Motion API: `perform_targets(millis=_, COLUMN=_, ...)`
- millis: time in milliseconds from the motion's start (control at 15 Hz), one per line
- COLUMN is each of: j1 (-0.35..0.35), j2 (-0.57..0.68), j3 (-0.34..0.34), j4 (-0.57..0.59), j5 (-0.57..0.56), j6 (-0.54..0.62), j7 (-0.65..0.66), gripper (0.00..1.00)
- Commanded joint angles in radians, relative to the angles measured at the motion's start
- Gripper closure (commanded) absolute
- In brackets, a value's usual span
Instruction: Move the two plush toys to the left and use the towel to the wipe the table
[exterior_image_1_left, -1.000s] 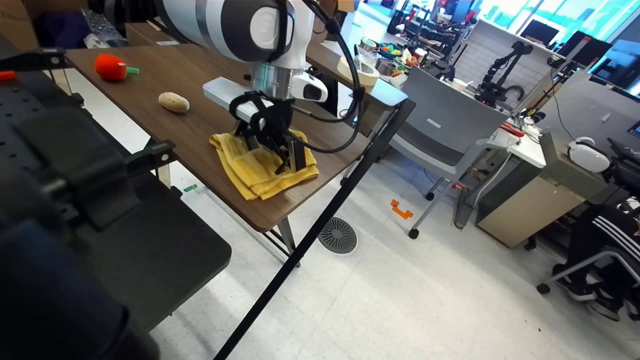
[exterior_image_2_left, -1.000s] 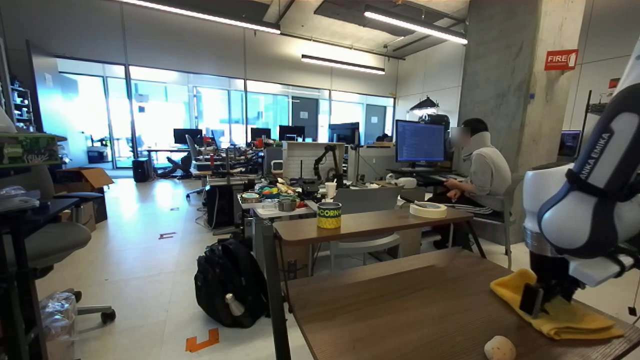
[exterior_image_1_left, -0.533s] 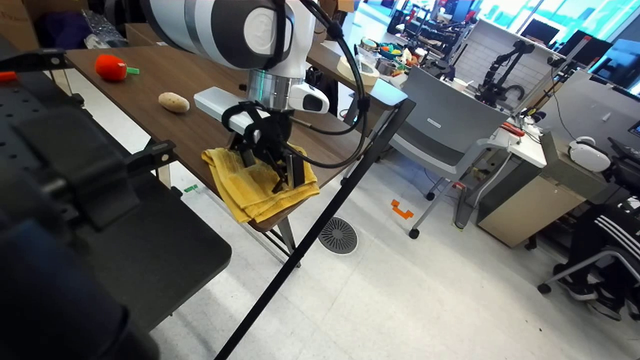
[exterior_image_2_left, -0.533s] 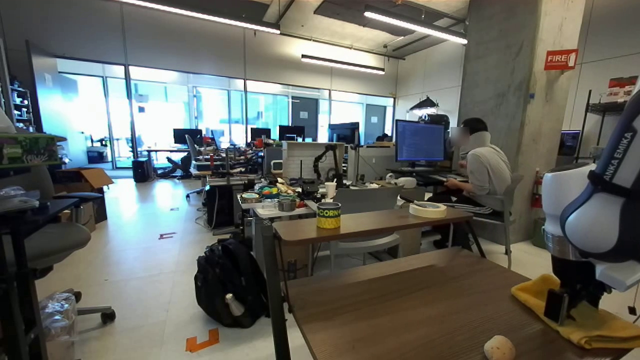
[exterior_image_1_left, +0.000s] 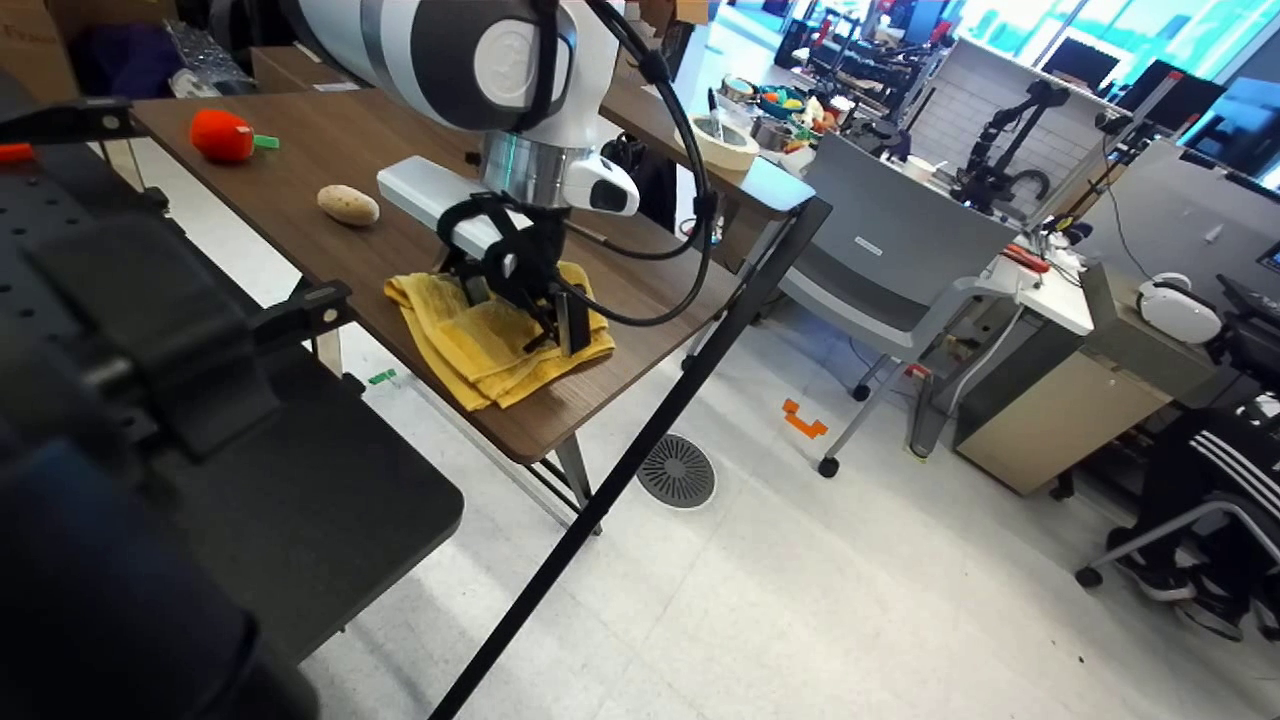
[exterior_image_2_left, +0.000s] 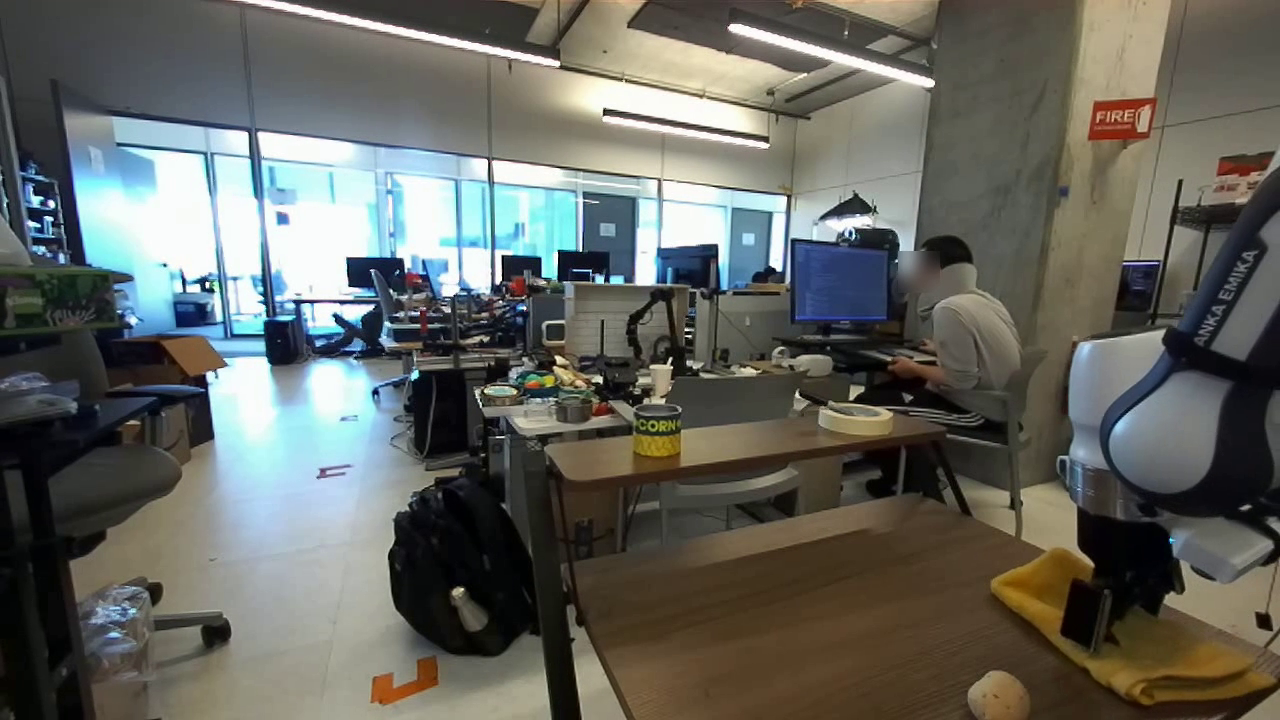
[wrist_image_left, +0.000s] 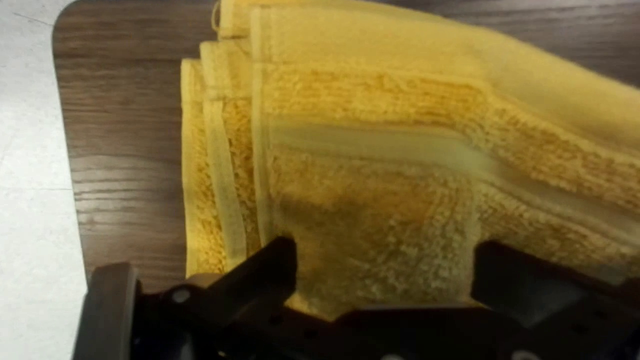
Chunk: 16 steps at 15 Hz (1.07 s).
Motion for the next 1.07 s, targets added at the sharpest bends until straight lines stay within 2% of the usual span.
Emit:
perform_targets(millis=0, j1=-0.051, j2=0.066, j3=0.028, j4=0.100, j5=0.045, j6=0.001, j7=0.023, gripper=0.00)
perform_targets(millis=67, j1=-0.063, j2=0.088, j3=0.011, j4=0.161, j5=0.070, j6=-0.027, j7=0.052, gripper=0.00)
perform_targets(millis=333, j1=-0.159, j2=0.181, j3=0.011, j4=0.379, j5=0.156, j6=-0.163, j7=0.094, gripper=0.00)
perform_targets(millis=533, j1=-0.157, j2=0.227, j3=0.009, j4=0.464, j5=0.158, j6=-0.215, j7=0.118, gripper=0.00)
perform_targets(millis=733, j1=-0.106, j2=0.220, j3=0.015, j4=0.437, j5=0.133, j6=-0.174, j7=0.126, gripper=0.00)
perform_targets(millis=867, j1=-0.061, j2=0.181, j3=0.013, j4=0.357, j5=0.110, j6=-0.103, j7=0.116, gripper=0.00)
perform_targets(millis=1000, j1=-0.013, j2=0.144, j3=-0.022, j4=0.276, j5=0.067, j6=-0.018, j7=0.119, gripper=0.00)
